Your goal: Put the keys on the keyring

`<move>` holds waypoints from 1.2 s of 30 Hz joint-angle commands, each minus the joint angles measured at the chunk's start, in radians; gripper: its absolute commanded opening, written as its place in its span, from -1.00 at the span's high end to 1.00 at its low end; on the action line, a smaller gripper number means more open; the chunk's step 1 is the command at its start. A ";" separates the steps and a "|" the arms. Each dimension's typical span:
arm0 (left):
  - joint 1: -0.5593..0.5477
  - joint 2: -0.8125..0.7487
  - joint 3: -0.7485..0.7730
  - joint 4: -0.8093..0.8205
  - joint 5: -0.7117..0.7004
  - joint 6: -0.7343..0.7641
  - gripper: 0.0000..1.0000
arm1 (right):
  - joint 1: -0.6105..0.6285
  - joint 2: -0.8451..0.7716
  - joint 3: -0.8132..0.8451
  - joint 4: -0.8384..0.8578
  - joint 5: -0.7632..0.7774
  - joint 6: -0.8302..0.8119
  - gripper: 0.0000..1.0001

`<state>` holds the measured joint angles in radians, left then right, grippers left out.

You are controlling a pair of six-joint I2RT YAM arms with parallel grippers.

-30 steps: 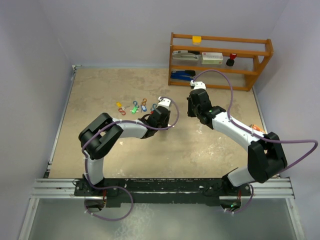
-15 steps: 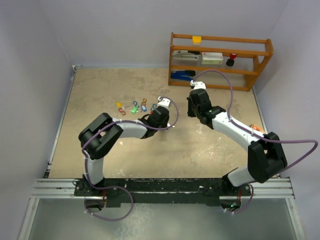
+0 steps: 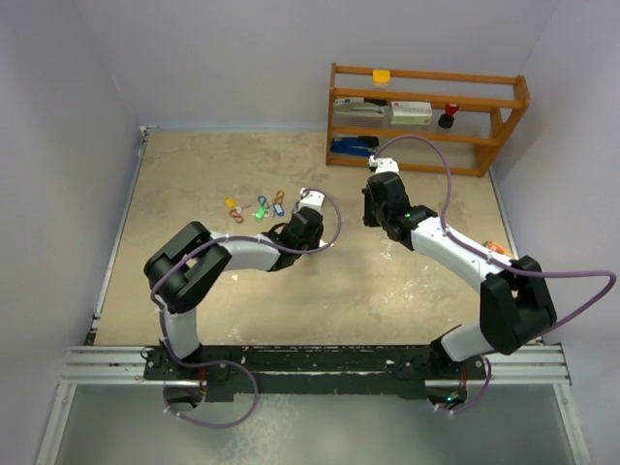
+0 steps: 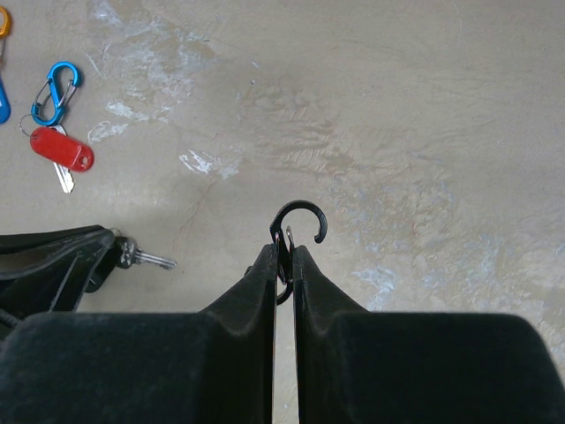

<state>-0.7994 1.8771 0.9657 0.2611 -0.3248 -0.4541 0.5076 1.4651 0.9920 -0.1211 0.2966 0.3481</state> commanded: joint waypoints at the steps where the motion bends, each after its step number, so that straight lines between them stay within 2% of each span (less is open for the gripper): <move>1: 0.005 -0.095 -0.018 0.049 -0.033 -0.011 1.00 | -0.004 -0.004 -0.007 0.030 -0.003 -0.011 1.00; 7: 0.005 -0.150 -0.043 0.082 -0.015 -0.005 1.00 | -0.004 0.014 0.002 0.048 -0.023 -0.038 1.00; 16: 0.005 -0.148 -0.030 0.051 -0.008 0.002 1.00 | -0.004 0.026 0.012 0.043 -0.043 -0.041 1.00; 18: 0.006 -0.138 -0.023 0.024 -0.017 -0.006 0.87 | -0.004 0.031 0.013 0.043 -0.047 -0.041 1.00; 22: 0.014 -0.121 -0.008 -0.023 -0.029 -0.038 0.46 | -0.004 0.049 0.027 0.032 -0.064 -0.042 1.00; 26: 0.023 -0.103 -0.003 -0.044 -0.022 -0.057 0.38 | -0.003 0.060 0.034 0.030 -0.080 -0.051 1.00; 36: 0.046 -0.056 -0.009 0.003 0.044 -0.098 0.38 | -0.001 0.090 0.053 0.018 -0.110 -0.066 1.00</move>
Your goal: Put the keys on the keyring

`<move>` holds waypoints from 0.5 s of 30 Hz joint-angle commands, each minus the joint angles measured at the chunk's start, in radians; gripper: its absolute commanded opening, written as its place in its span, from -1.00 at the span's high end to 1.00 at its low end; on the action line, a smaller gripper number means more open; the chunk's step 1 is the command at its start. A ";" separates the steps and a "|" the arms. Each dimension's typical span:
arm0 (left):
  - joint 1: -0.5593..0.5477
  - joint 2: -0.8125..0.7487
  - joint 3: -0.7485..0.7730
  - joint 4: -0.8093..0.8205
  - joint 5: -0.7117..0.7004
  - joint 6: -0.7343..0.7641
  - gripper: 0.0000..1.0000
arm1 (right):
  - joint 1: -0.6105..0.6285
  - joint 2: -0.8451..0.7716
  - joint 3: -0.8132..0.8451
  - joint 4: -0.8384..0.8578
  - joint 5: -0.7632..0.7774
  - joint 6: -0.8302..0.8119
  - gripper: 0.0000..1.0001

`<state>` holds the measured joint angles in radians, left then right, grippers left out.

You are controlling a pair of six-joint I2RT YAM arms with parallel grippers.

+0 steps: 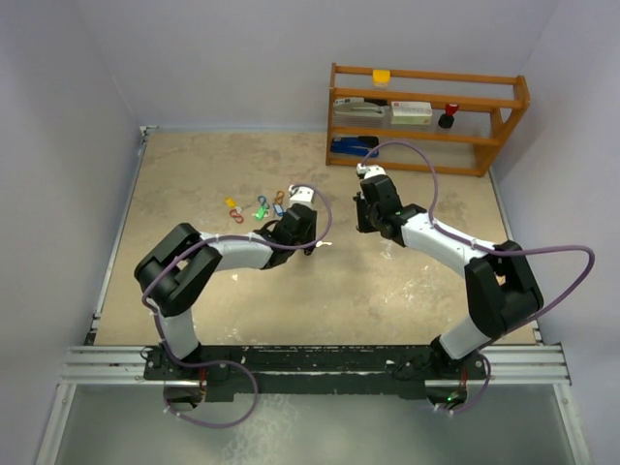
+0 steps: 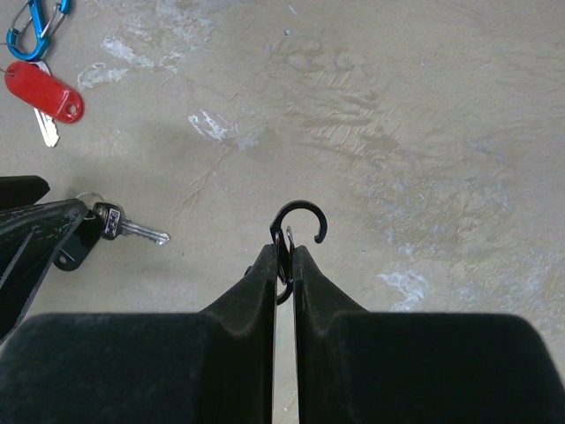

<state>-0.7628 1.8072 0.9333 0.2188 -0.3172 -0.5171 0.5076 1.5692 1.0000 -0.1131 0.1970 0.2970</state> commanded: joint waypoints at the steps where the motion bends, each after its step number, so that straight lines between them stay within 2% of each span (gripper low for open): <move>1: 0.010 0.020 0.024 0.046 0.040 -0.038 0.37 | -0.001 -0.014 0.045 0.009 -0.010 -0.016 1.00; 8: 0.010 0.052 0.030 0.061 0.053 -0.044 0.38 | 0.000 -0.017 0.045 0.006 -0.005 -0.015 1.00; 15: 0.011 0.063 0.029 0.060 0.068 -0.050 0.48 | -0.001 -0.026 0.040 0.006 0.005 -0.013 1.00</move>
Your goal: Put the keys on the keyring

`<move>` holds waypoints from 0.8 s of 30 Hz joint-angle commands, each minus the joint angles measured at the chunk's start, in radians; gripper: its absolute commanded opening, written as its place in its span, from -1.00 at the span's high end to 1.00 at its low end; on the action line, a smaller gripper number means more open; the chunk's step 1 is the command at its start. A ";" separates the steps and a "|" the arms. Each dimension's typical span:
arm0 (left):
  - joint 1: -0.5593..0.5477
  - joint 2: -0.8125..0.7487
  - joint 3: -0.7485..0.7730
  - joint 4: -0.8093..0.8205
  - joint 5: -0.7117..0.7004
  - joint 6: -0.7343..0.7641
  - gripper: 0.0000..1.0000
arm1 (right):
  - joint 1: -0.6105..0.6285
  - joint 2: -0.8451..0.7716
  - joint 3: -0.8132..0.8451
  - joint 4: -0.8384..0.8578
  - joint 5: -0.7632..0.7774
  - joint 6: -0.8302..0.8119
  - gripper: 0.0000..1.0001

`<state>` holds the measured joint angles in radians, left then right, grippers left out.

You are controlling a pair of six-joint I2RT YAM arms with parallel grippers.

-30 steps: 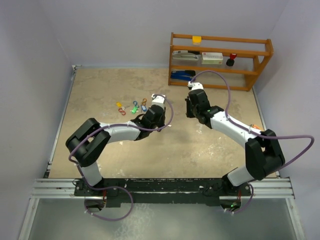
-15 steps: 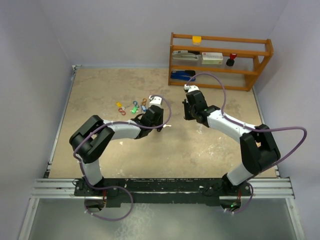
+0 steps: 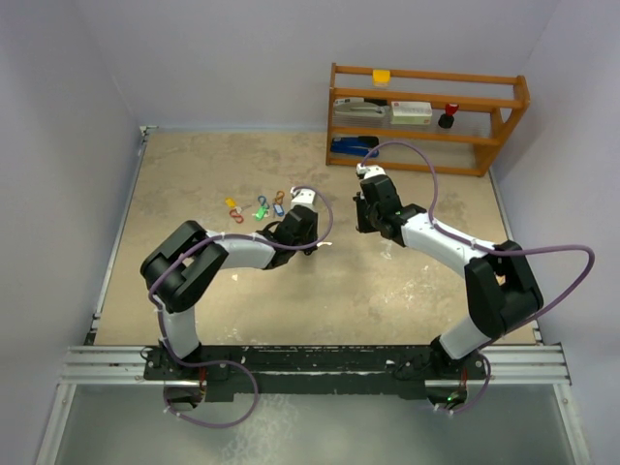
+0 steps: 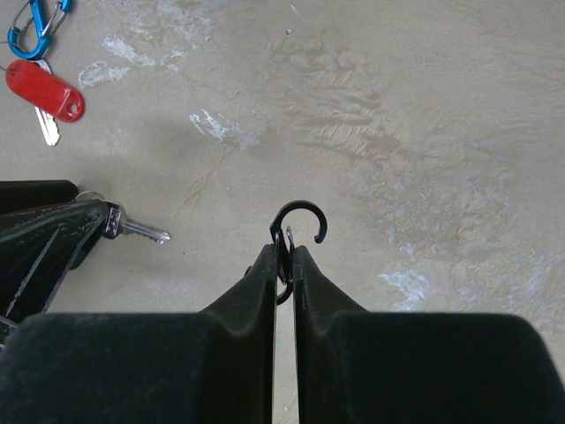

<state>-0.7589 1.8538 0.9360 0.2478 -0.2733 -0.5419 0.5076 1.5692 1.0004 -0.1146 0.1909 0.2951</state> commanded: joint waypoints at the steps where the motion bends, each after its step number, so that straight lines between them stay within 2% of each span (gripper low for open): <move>1: 0.006 0.016 0.026 0.031 0.029 -0.026 0.49 | -0.001 -0.026 0.039 0.006 0.013 -0.011 1.00; 24: 0.006 0.014 0.007 0.076 0.045 -0.041 0.56 | -0.001 -0.027 0.033 0.010 0.018 -0.008 1.00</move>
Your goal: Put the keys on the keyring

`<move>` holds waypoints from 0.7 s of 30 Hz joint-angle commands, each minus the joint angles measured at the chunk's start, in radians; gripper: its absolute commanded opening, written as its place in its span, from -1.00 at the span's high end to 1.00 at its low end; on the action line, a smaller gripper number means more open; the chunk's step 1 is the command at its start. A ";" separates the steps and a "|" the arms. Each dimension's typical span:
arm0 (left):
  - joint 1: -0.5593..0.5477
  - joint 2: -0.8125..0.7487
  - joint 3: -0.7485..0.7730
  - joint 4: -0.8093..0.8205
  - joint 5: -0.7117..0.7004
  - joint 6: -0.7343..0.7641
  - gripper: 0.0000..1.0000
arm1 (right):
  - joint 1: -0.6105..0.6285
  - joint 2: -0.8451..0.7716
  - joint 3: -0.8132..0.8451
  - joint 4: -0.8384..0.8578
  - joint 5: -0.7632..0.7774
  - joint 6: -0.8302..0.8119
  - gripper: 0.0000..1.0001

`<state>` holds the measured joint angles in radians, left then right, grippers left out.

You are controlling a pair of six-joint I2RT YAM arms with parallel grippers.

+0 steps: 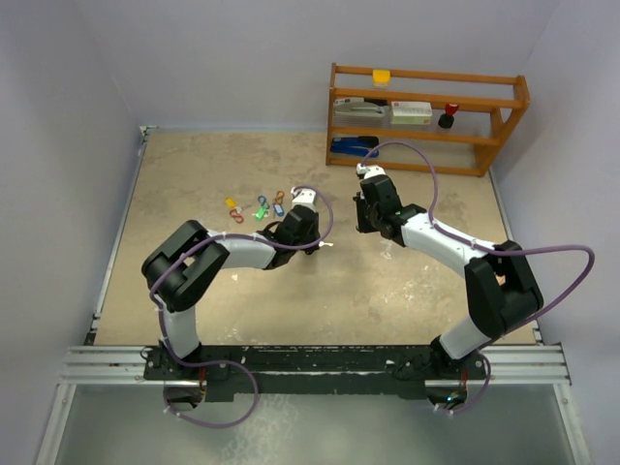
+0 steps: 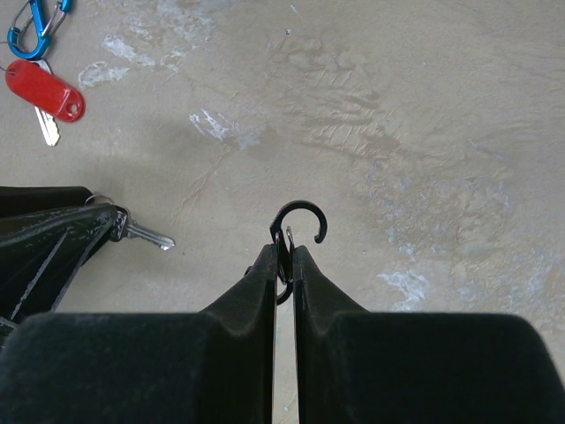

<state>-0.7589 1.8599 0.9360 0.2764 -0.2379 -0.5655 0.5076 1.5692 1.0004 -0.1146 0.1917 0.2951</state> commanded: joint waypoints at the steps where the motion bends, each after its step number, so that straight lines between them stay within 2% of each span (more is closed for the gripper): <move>1: 0.006 0.009 0.008 0.047 0.009 -0.017 0.57 | -0.001 -0.027 0.035 0.009 0.017 -0.007 1.00; 21: 0.007 0.012 0.005 0.061 0.005 -0.028 0.83 | -0.001 -0.027 0.032 0.008 0.020 -0.007 1.00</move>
<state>-0.7589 1.8683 0.9360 0.2909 -0.2379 -0.5694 0.5076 1.5692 1.0004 -0.1146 0.1917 0.2951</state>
